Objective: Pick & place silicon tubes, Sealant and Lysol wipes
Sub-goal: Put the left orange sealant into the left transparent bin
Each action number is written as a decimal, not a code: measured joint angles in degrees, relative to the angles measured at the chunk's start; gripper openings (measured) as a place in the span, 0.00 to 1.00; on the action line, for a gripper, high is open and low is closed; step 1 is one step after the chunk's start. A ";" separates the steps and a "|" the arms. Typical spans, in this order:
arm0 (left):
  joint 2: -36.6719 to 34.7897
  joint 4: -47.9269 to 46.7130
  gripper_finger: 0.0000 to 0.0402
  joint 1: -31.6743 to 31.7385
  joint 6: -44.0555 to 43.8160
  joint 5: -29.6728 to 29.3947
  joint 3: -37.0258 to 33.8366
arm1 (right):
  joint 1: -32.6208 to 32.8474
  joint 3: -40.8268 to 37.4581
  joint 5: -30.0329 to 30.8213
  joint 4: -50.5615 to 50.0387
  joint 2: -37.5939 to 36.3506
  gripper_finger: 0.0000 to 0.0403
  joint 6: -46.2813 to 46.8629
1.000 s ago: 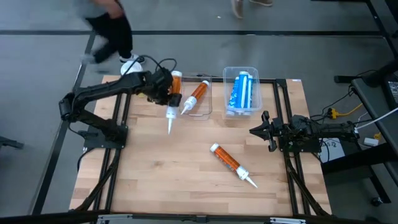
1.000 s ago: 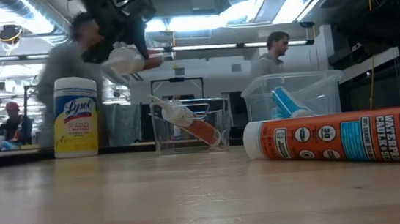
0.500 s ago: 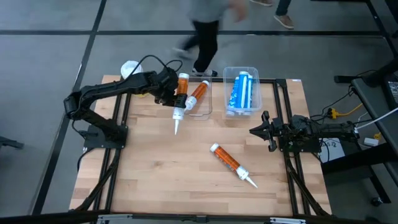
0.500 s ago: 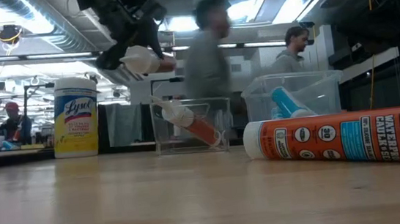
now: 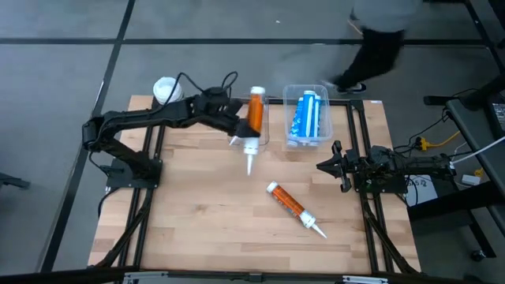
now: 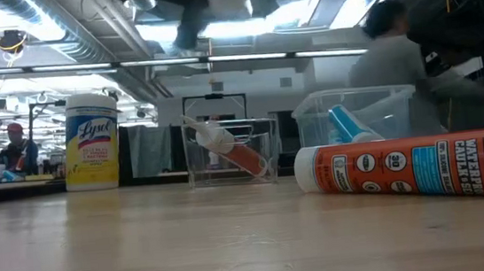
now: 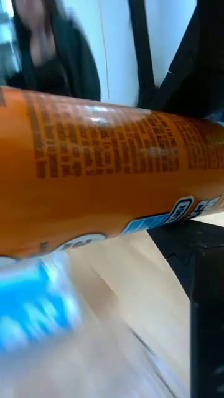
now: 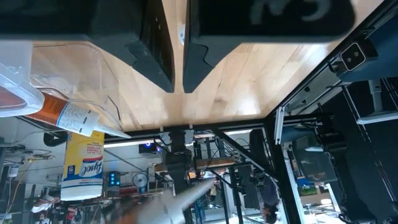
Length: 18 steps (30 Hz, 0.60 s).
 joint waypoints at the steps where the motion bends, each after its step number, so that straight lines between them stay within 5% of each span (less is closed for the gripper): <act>1: 0.00 3.12 0.53 -0.34 0.00 0.02 0.00 | 0.00 0.00 0.00 0.00 0.01 0.09 0.00; 12: -0.32 38.94 0.53 -0.33 -2.08 5.36 0.02 | 0.01 -0.01 0.00 0.00 0.01 0.09 -0.05; 18: -0.37 37.28 0.53 0.17 1.18 6.52 7.55 | 0.01 -0.01 0.00 0.00 0.01 0.09 -0.07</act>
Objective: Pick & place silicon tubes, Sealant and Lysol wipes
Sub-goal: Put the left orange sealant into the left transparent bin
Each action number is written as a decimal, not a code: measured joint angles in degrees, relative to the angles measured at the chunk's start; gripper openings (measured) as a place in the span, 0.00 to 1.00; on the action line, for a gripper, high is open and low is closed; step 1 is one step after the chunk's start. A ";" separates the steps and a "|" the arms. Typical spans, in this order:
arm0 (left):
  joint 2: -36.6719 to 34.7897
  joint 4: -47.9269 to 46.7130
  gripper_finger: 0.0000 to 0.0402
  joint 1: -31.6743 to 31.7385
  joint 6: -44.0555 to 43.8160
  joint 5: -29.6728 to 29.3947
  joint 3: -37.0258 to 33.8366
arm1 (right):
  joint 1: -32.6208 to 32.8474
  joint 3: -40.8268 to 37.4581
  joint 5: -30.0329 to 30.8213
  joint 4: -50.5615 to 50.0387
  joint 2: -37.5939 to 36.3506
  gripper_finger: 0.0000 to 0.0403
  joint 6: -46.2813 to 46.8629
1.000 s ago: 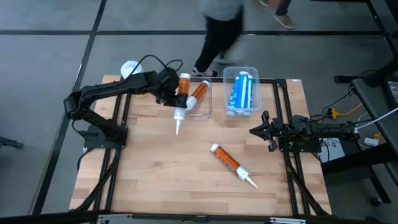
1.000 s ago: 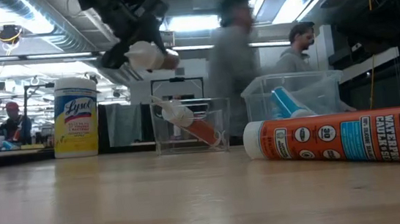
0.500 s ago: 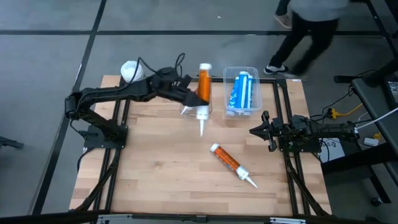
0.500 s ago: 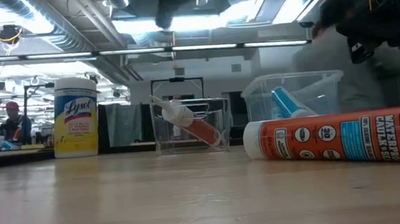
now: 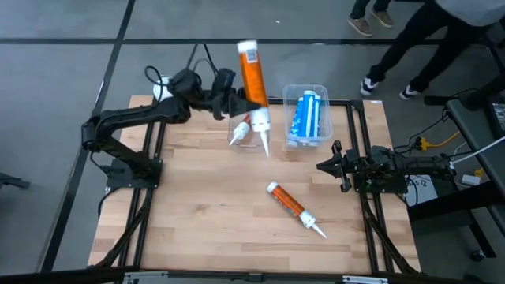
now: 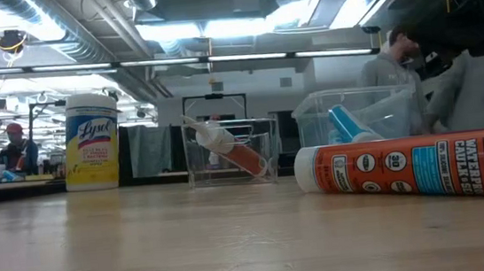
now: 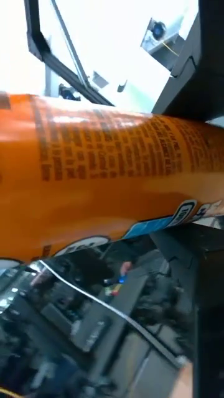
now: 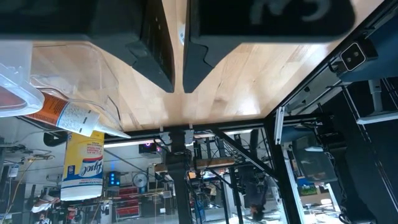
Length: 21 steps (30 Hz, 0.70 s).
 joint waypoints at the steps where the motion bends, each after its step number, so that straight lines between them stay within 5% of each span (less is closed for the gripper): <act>1: 0.00 -2.24 0.53 0.04 1.86 0.00 2.09 | -0.01 -0.01 0.00 0.00 0.00 0.09 0.02; 11: -0.04 -28.83 0.53 2.08 17.21 -1.90 21.00 | 0.00 -0.01 0.00 0.00 0.01 0.09 0.03; 21: 0.01 -47.42 0.53 3.58 26.06 -13.50 29.60 | -0.01 0.01 0.00 0.00 0.00 0.09 0.03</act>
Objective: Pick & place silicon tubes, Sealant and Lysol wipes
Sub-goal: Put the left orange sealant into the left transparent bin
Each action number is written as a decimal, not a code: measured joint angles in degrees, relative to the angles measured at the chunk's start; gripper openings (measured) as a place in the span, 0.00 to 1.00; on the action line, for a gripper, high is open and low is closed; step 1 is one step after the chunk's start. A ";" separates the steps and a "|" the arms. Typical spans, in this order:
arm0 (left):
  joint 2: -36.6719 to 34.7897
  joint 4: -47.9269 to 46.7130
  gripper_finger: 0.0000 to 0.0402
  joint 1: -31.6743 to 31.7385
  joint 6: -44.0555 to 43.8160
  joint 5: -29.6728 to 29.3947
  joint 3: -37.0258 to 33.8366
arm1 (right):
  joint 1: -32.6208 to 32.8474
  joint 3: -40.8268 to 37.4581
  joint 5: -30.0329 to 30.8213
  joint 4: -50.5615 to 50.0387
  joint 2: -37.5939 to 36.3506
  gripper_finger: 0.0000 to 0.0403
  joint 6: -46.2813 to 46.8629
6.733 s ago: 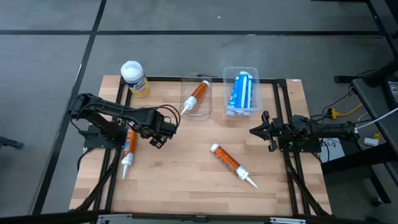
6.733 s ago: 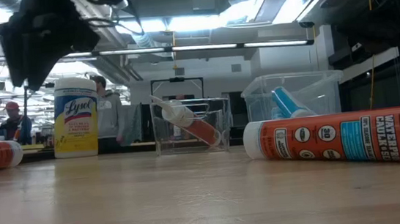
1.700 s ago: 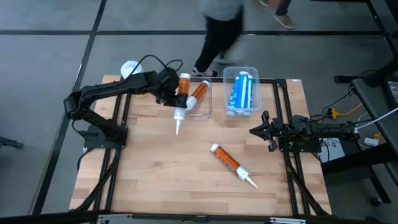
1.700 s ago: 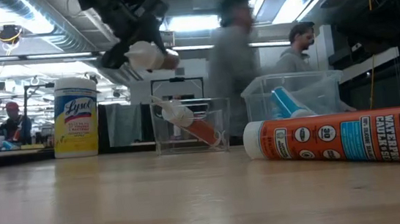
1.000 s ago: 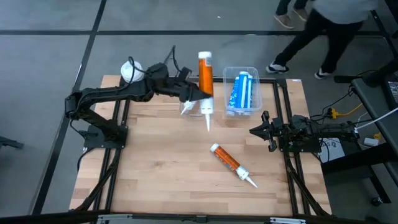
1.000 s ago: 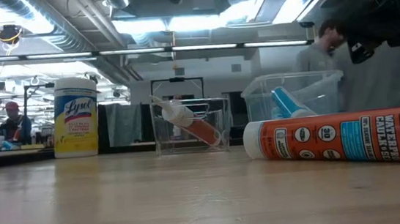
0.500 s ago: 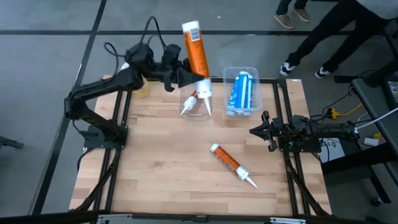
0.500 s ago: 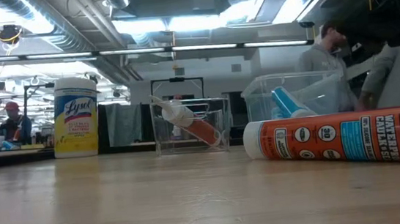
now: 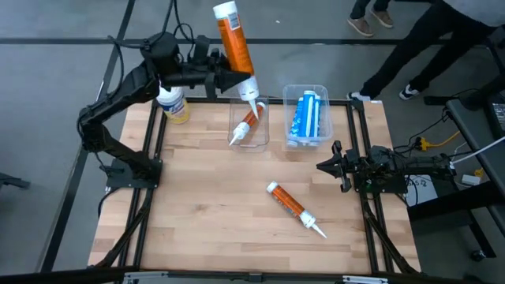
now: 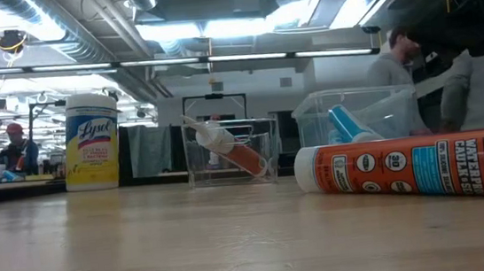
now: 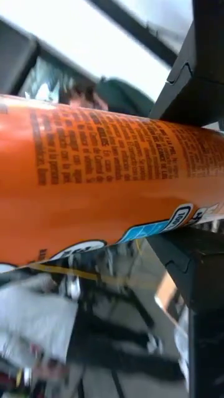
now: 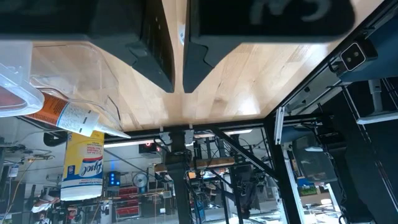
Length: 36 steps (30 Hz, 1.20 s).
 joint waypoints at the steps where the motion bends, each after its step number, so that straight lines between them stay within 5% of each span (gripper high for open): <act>1: 0.03 -1.39 0.53 -0.01 0.60 -1.40 0.46 | 0.01 0.00 0.00 0.00 -0.01 0.09 0.03; 10: 0.03 -10.98 0.53 0.00 3.82 -12.73 2.50 | 0.00 -0.01 0.00 0.00 -0.01 0.09 0.00; 18: 0.56 -14.75 0.53 -0.26 3.45 -16.82 2.52 | 0.01 -0.01 0.00 0.00 0.00 0.09 -0.03; 36: 10.32 -24.10 0.53 -0.26 -4.38 -13.76 2.52 | -0.01 0.00 0.00 0.00 0.01 0.09 0.03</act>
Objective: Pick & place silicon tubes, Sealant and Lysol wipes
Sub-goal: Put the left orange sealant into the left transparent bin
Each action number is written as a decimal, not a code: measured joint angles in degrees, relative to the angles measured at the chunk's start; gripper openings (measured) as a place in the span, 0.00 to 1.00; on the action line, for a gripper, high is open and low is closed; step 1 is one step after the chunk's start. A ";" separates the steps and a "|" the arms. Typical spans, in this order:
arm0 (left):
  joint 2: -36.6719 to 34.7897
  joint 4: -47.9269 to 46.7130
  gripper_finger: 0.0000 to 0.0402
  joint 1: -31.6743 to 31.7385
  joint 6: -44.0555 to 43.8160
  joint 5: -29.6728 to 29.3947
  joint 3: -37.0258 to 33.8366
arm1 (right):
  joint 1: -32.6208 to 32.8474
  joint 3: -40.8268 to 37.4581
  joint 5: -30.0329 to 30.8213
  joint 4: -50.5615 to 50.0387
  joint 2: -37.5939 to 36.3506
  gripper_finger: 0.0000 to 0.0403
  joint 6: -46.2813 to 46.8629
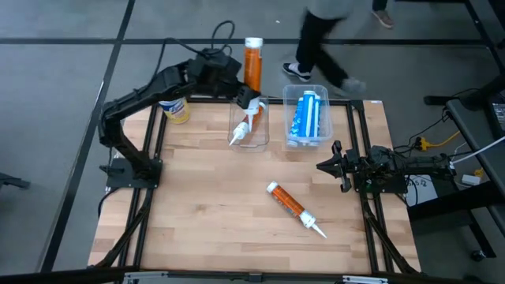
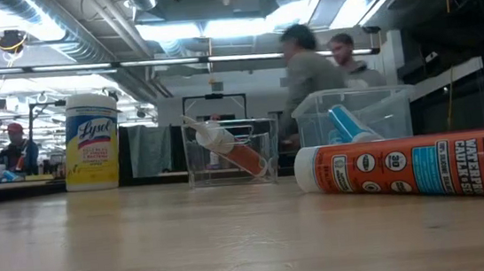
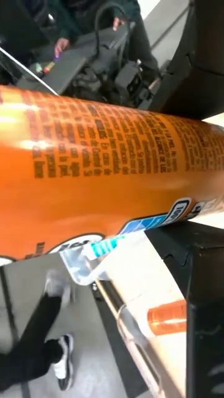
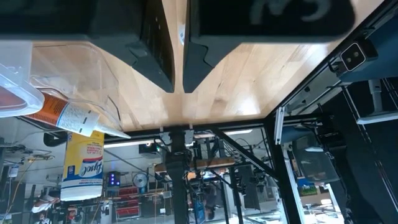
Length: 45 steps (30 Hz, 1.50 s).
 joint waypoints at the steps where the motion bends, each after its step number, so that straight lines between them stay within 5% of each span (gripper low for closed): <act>1: 0.56 -0.08 0.53 -0.02 0.01 0.06 0.00 | 0.00 -0.01 0.00 0.00 -0.02 0.09 -0.03; 22: 7.18 -9.80 0.53 0.83 -2.78 1.93 0.00 | 0.02 -0.01 0.44 0.03 -0.02 0.09 0.02; 45: 20.97 -17.62 0.54 6.90 -6.44 19.36 -0.02 | 0.00 0.00 1.49 0.20 -0.02 0.09 -0.13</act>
